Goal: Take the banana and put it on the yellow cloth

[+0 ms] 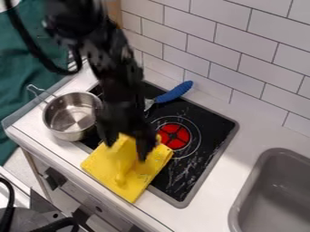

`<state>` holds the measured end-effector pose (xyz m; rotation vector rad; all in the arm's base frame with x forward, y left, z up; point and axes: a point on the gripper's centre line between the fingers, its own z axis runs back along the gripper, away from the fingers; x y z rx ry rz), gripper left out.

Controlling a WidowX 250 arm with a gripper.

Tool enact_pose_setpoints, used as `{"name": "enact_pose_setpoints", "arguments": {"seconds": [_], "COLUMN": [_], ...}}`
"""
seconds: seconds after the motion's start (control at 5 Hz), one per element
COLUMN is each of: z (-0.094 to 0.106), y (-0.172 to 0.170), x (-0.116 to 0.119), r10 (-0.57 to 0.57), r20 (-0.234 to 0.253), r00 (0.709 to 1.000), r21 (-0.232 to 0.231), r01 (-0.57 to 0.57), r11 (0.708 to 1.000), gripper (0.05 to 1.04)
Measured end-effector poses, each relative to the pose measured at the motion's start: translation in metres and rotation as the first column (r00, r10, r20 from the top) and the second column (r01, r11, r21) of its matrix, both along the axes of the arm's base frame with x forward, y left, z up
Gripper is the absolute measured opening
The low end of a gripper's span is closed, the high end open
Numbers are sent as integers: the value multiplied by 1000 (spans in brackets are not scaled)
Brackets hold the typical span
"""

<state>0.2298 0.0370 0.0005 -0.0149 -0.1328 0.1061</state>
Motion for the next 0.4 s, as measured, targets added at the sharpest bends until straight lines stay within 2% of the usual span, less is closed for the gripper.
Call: {"name": "enact_pose_setpoints", "arguments": {"seconds": [0.2, 0.4], "z": [36, 56], "y": [-9, -15], "x": [1, 5], "r10": [4, 33], "r20": [34, 21], "r00": [999, 999], "r21": [30, 33], "r01": [-5, -34], "r11": [1000, 999], "gripper": [1011, 1011]}}
